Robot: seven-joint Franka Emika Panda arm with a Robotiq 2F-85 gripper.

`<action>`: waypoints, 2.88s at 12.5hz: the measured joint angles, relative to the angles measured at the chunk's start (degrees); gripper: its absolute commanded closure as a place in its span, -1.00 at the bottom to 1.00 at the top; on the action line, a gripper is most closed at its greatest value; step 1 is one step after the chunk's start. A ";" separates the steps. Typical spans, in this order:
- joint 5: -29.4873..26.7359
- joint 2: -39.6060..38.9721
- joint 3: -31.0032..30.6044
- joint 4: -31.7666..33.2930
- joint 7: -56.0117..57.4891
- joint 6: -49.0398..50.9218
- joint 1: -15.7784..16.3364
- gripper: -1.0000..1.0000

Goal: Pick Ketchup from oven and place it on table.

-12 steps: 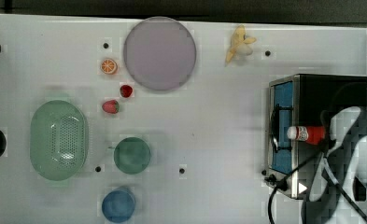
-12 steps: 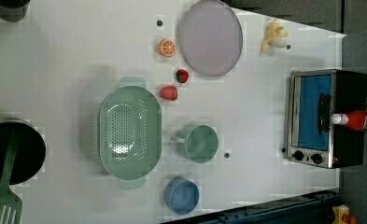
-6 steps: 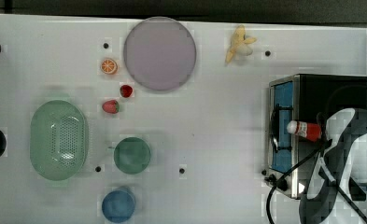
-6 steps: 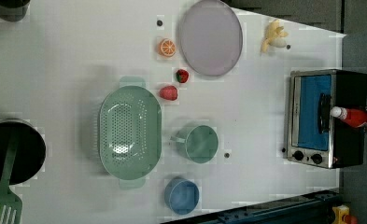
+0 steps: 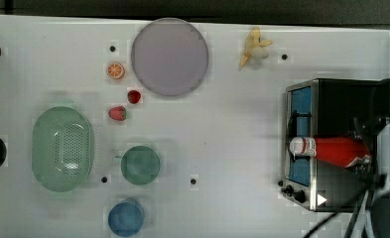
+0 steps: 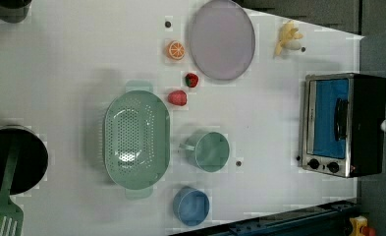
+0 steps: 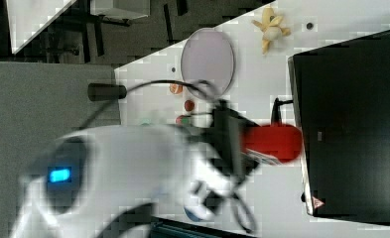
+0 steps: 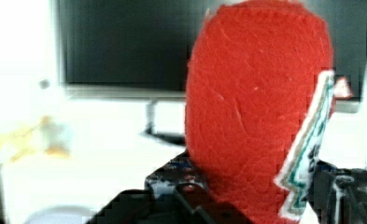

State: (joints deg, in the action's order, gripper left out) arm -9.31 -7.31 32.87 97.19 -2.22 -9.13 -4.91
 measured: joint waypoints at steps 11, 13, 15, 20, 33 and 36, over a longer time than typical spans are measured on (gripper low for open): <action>9.63 -4.98 -22.55 20.53 0.03 -23.30 15.59 -0.26; 9.41 -5.90 -22.37 26.80 0.04 -32.25 14.26 -0.26; 9.08 -9.30 -22.01 30.83 0.04 -38.43 13.09 -0.26; 5.22 -17.42 -21.66 30.38 0.03 -45.93 11.98 -0.74; 7.14 12.96 -24.82 8.45 -0.39 -24.50 12.33 -1.00; 9.27 13.78 -22.48 0.17 -0.82 -12.97 12.15 -1.00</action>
State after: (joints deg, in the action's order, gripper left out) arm -0.04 6.47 10.39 97.36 -3.04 -22.10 7.23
